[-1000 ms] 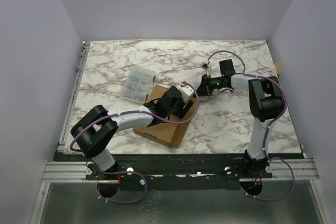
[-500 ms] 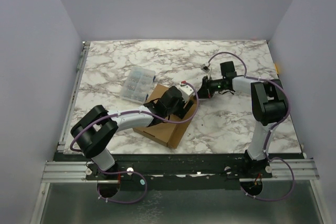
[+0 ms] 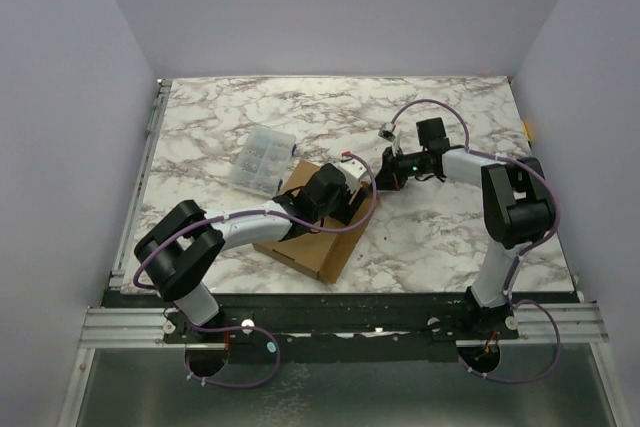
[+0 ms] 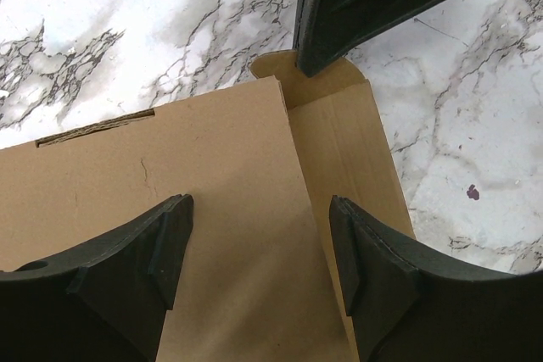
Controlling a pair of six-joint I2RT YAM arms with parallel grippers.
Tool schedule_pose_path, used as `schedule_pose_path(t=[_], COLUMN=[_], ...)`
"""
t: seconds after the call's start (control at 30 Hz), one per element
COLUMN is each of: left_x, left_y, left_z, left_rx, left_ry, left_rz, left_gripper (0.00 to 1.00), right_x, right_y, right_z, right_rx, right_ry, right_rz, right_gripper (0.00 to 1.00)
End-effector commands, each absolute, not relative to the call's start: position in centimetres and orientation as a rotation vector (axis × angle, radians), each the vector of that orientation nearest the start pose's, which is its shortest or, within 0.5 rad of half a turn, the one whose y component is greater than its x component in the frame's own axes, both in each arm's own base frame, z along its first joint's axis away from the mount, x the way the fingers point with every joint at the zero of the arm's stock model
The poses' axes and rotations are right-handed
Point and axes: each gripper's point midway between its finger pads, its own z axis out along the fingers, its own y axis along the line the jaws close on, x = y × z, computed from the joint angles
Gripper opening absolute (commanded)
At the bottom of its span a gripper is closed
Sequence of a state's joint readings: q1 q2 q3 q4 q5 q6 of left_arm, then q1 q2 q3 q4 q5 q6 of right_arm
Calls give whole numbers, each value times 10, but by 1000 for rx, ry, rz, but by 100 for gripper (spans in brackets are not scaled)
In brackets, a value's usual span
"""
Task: Fold the paper box
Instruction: Close the paper box at the center of the board.
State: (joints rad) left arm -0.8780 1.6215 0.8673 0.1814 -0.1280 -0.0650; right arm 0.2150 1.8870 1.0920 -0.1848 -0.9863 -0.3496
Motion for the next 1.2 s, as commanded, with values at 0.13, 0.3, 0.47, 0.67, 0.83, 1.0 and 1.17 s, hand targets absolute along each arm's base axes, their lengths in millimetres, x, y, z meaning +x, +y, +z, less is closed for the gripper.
schedule_pose_path(t=[0.13,0.3,0.47,0.67,0.83,1.0,1.17], left_x=[279,279,279,280,281,281,281], left_y=[-306,-305,-306,-306,-306,-306,-302], left_z=[39,37,36,35,35,34,31], left_rx=[792,788,784,784,777,775,767], left_ry=[2190,2200,2204,2210,2212,2218,2231], left_rz=[-372,-372,-375,-380,-380,-379,-372], left_gripper=[72,72,71,71,71,71,71], right_x=[334,330,326,320,317,315,312], right_y=[213,211,210,210,210,210,210], right_z=[56,54,54,56,57,58,61], right_rx=[-986,-990,-1003,-1028,-1042,-1051,-1067], right_ry=[2106,2122,2115,2098,2086,2075,2053], right_rz=[1144,1136,1135,1148,1151,1148,1160], right_gripper=[0,0,0,0,0,0,0])
